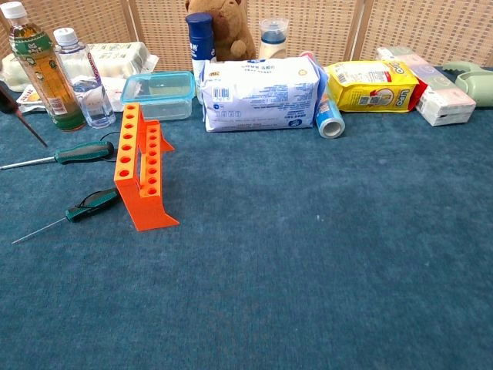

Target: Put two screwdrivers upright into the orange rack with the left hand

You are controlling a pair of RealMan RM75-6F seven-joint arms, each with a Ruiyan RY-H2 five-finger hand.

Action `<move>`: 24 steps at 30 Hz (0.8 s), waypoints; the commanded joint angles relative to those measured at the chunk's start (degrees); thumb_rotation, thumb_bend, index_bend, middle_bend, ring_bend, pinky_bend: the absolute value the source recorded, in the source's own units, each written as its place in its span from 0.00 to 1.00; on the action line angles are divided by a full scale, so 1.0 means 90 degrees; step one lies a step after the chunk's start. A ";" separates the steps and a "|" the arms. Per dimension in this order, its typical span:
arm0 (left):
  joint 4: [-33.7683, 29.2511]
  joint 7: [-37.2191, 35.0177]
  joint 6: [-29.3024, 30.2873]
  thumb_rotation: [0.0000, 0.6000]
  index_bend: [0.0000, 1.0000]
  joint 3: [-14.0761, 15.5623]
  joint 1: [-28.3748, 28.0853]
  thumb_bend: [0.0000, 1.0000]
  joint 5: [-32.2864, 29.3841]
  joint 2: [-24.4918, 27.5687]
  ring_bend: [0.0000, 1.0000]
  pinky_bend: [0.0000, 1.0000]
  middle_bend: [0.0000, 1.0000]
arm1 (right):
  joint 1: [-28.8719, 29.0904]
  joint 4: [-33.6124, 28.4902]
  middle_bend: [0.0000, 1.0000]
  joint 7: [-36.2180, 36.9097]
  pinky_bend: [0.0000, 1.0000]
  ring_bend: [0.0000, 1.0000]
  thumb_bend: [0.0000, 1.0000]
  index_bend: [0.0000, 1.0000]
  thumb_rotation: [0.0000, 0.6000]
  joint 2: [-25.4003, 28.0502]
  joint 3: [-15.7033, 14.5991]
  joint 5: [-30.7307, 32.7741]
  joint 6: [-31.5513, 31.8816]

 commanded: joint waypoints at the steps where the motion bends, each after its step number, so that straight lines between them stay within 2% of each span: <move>1: -0.0260 -0.1131 -0.0188 1.00 0.52 0.0526 0.0416 0.47 0.1053 0.0699 0.93 0.97 0.92 | 0.0000 -0.0007 0.00 -0.0034 0.00 0.00 0.00 0.04 0.90 -0.0015 -0.0003 -0.0007 0.0002; 7: -0.0169 -0.3062 -0.0967 1.00 0.52 0.1028 0.0356 0.47 0.2318 0.1587 0.93 0.97 0.92 | 0.0004 -0.0019 0.00 -0.0099 0.00 0.01 0.00 0.04 0.90 -0.0036 -0.0009 -0.0001 -0.0011; 10: 0.0081 -0.3690 -0.1056 1.00 0.52 0.1089 0.0293 0.47 0.2775 0.1901 0.93 0.97 0.92 | 0.0007 -0.0021 0.00 -0.0115 0.00 0.01 0.00 0.04 0.90 -0.0042 -0.0006 0.0005 -0.0014; 15: 0.0561 -0.4601 -0.1268 1.00 0.52 0.1168 0.0099 0.47 0.3433 0.2023 0.93 0.97 0.92 | 0.0008 -0.0017 0.00 -0.0119 0.00 0.01 0.00 0.04 0.90 -0.0043 -0.0002 0.0018 -0.0016; 19: 0.0884 -0.4978 -0.1311 1.00 0.52 0.1154 -0.0020 0.48 0.3686 0.2007 0.93 0.97 0.92 | 0.0017 -0.0018 0.00 -0.0131 0.00 0.01 0.00 0.04 0.89 -0.0047 0.0008 0.0031 -0.0022; 24: 0.1035 -0.4888 -0.1331 1.00 0.52 0.1093 -0.0086 0.47 0.3784 0.1902 0.93 0.97 0.92 | 0.0018 -0.0014 0.00 -0.0147 0.00 0.01 0.00 0.04 0.90 -0.0062 0.0014 0.0032 -0.0014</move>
